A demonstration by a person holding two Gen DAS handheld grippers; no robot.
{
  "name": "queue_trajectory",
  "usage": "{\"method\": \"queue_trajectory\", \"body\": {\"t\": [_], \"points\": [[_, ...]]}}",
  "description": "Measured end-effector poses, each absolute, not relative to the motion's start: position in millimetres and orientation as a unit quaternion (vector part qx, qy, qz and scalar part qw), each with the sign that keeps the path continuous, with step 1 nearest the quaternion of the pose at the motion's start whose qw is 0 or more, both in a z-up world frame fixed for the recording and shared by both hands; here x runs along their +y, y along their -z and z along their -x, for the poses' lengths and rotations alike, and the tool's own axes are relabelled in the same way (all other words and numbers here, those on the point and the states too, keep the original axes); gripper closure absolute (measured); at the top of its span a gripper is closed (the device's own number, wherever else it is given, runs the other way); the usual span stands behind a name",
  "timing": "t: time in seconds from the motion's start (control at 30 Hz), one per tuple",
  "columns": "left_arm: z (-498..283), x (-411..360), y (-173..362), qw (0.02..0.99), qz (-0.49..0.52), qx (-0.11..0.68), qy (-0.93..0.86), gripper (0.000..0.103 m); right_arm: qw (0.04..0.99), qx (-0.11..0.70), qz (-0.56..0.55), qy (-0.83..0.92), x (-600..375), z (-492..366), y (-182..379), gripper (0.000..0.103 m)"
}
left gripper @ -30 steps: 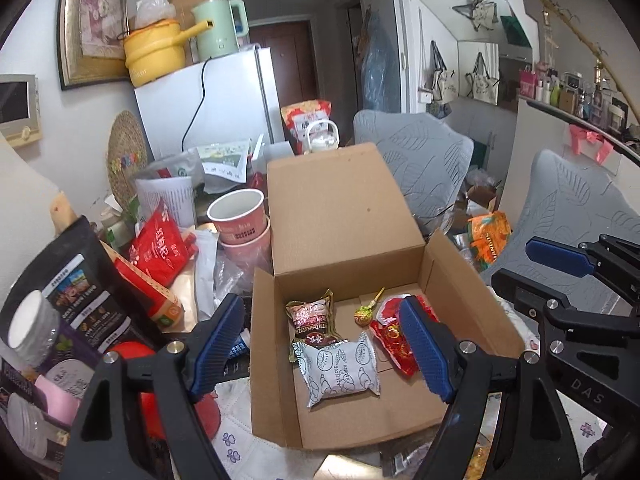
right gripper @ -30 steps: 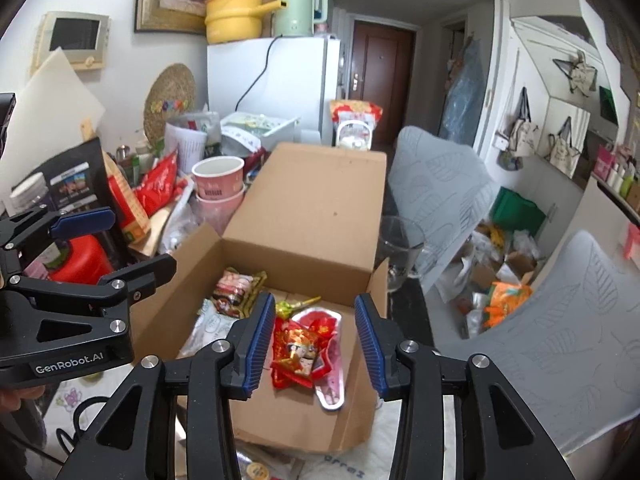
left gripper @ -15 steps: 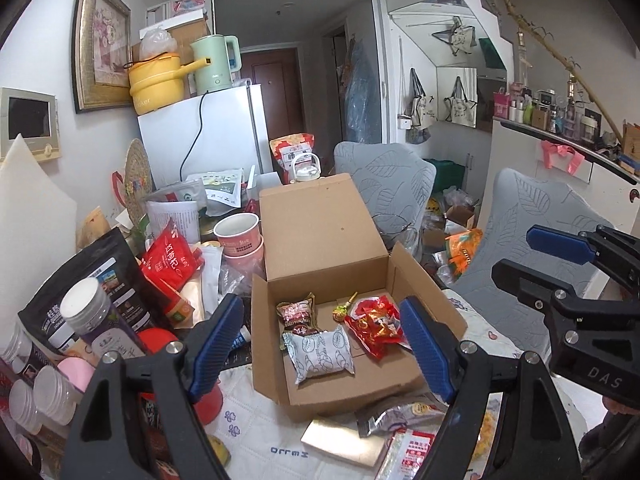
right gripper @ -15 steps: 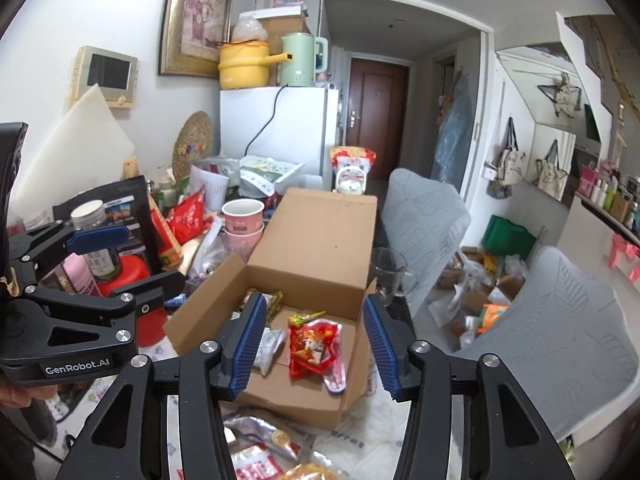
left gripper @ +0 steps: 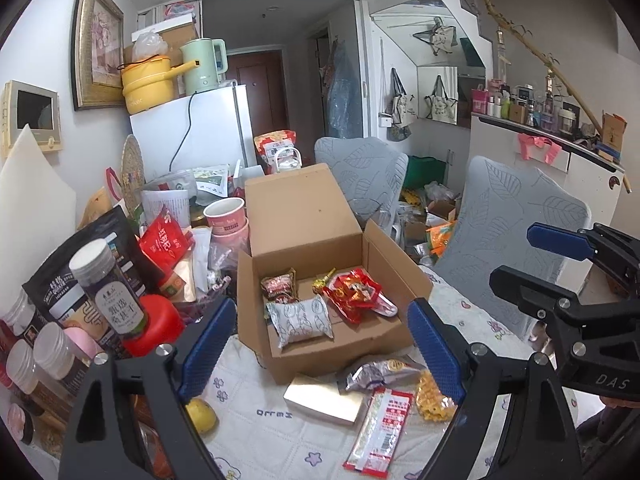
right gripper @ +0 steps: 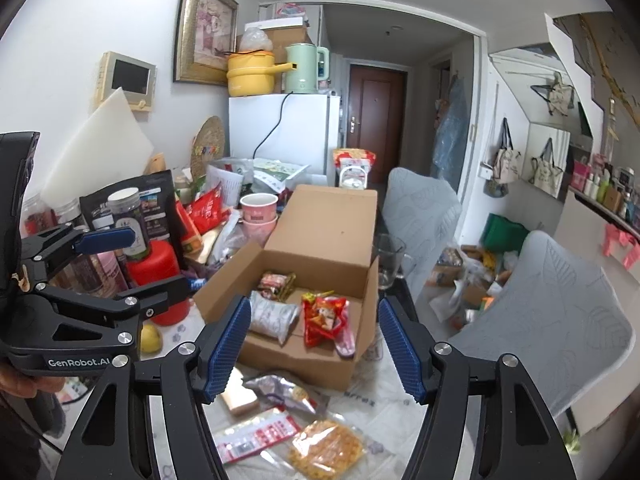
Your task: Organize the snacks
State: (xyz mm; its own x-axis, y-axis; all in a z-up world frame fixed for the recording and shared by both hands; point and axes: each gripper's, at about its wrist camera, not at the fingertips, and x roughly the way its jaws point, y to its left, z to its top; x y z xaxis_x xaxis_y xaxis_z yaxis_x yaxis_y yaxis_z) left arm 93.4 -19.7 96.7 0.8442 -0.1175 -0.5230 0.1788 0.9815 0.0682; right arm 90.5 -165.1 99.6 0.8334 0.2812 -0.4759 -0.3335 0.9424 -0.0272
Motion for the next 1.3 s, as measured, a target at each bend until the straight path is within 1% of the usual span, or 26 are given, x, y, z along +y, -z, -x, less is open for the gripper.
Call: {"method": "queue_trajectory", "body": {"t": [0.27,0.53,1.07,1.3], "points": [[-72.0,-29.7,-74.3,0.952,-0.063,0.284,0.098,0.014,0.954,0.255,0.036,-0.157,-170.1,-67.1,-72.3,0.036],[-62.6,-32.7,-46.7,0.942,-0.057,0.311,0.113,0.014,0.946,0.287,0.009,-0.152,-178.2,-55.5,-37.7,0.036],[-70.0,-40.4,31.6,0.905,-0.046,0.401,0.136,0.014,0.931,0.339,-0.003,-0.134,-186.2,-51.4,25.4,0.036],[-80.3,-44.3,60.8,0.893,-0.056,0.427,0.131,0.014,0.923,0.362,-0.009,-0.130,-189.9,-58.4,50.2,0.036]]}}
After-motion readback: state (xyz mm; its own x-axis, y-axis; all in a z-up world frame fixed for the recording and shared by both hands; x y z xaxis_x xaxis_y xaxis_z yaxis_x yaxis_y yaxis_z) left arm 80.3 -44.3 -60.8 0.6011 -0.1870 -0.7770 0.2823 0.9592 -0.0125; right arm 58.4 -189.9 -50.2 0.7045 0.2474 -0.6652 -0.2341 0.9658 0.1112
